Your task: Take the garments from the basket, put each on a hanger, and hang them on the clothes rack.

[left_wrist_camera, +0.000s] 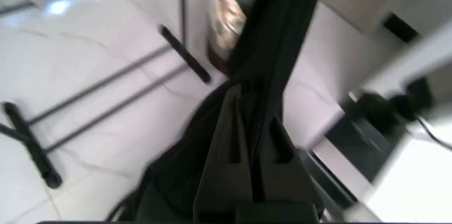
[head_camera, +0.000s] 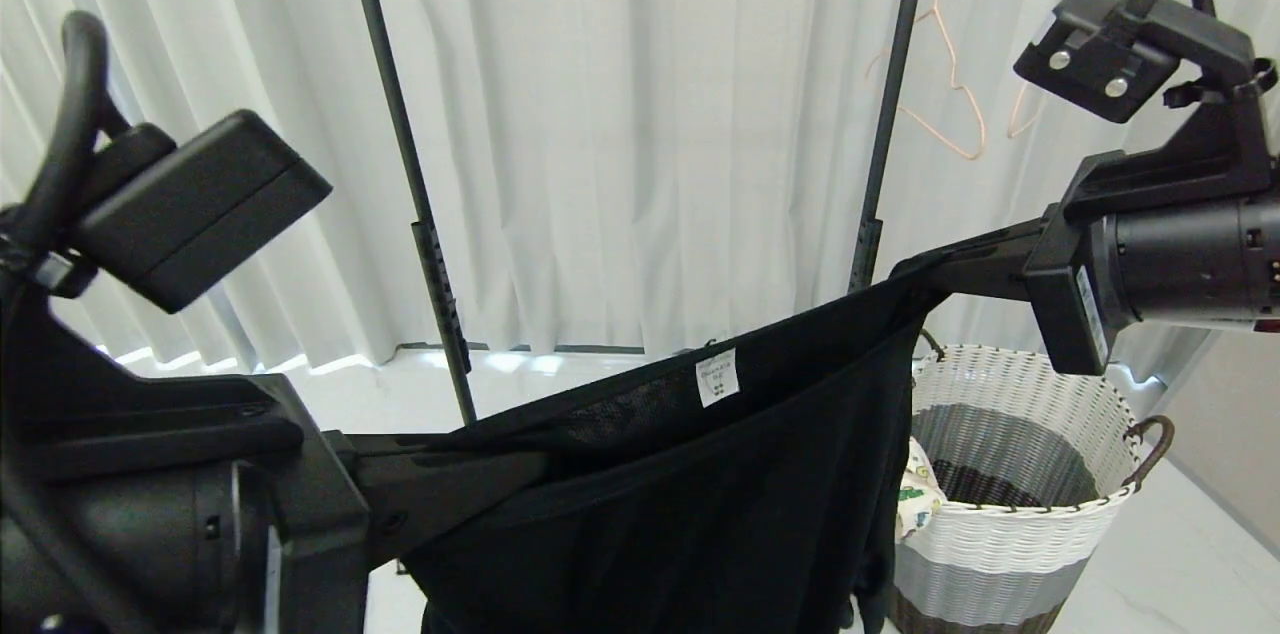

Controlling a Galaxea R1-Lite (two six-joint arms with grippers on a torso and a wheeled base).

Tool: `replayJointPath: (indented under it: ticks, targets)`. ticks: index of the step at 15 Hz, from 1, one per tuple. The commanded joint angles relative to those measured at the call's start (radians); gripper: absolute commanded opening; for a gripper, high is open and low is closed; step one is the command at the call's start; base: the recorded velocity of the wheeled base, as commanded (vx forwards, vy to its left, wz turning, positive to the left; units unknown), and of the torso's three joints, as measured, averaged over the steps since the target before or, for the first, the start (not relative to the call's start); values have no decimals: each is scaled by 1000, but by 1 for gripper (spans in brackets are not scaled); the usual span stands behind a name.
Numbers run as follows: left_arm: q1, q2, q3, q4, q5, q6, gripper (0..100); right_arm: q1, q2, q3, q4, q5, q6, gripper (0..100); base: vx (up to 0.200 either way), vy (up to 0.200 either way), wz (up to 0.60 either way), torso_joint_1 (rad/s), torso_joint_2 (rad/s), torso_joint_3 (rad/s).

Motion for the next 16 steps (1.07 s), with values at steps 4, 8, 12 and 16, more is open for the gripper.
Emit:
replayJointPath:
  ticks: [4, 8, 12, 16]
  targets:
    - [217, 61, -128, 119, -111, 245, 0, 65, -37, 3, 37, 0, 30, 0, 0, 0, 0, 0, 0, 0]
    - [257, 101, -117, 119, -157, 337, 0, 76, -66, 6, 51, 2, 33, 0, 0, 0, 0, 0, 0, 0]
    - [257, 96, -113, 118, -168, 394, 0, 100, -107, 66, 65, -1, 36, 0, 0, 0, 0, 0, 0, 0]
    - [265, 101, -148, 110, -188, 426, 0, 99, -109, 59, 56, -4, 36, 0, 0, 0, 0, 0, 0, 0]
